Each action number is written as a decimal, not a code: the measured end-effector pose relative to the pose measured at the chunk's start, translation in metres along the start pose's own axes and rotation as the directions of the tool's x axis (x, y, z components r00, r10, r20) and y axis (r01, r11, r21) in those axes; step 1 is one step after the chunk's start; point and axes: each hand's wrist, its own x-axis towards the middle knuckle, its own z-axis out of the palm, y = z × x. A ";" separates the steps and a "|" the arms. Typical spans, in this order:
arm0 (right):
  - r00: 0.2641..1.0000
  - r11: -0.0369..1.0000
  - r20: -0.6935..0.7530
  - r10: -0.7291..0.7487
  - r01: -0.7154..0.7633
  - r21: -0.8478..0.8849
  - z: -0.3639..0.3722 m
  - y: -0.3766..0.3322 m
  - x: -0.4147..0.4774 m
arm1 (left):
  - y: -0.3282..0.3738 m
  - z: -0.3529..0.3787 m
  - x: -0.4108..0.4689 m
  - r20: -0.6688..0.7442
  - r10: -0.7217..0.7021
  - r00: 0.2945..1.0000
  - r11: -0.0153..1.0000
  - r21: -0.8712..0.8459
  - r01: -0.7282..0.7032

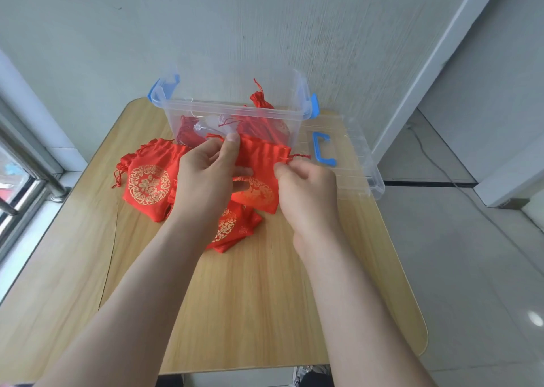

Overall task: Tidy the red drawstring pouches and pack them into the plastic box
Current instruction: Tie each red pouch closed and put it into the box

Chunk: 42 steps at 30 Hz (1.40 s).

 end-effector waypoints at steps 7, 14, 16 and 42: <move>0.998 0.971 -0.065 0.008 0.008 0.237 0.000 -0.010 0.003 | -0.005 -0.001 0.004 -0.022 -0.021 1.000 0.998 -0.066 0.019; 0.999 0.987 -0.011 0.044 -0.042 0.155 0.002 -0.004 0.006 | -0.005 -0.003 0.011 -0.014 -0.129 0.992 0.967 -0.223 0.122; 0.998 0.985 0.004 0.058 -0.058 0.160 0.003 -0.003 0.002 | -0.006 -0.004 0.011 -0.012 -0.118 0.993 0.970 -0.217 0.112; 0.978 0.918 0.097 0.184 -0.206 0.339 -0.010 -0.013 -0.004 | 0.002 -0.009 0.004 -0.129 -0.110 0.985 0.972 -0.219 0.080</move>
